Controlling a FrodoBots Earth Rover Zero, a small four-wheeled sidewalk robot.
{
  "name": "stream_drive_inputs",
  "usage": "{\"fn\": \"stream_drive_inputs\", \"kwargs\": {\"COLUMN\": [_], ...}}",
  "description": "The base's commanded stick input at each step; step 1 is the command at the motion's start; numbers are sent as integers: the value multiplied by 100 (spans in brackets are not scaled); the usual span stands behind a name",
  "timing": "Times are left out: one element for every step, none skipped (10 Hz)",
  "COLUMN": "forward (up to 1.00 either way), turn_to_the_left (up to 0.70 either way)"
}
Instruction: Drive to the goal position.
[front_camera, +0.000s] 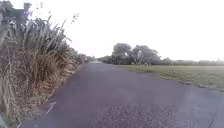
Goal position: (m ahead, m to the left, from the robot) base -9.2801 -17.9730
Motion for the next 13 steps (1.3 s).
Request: {"fn": "stream_drive_inputs", "kwargs": {"forward": [0,0,0,0,0,0,0,0,0,0,0,0,0], "turn_to_the_left": [0,0,0,0,-2,-20,-38,-45,-45,-45,-45,-45,-45]}}
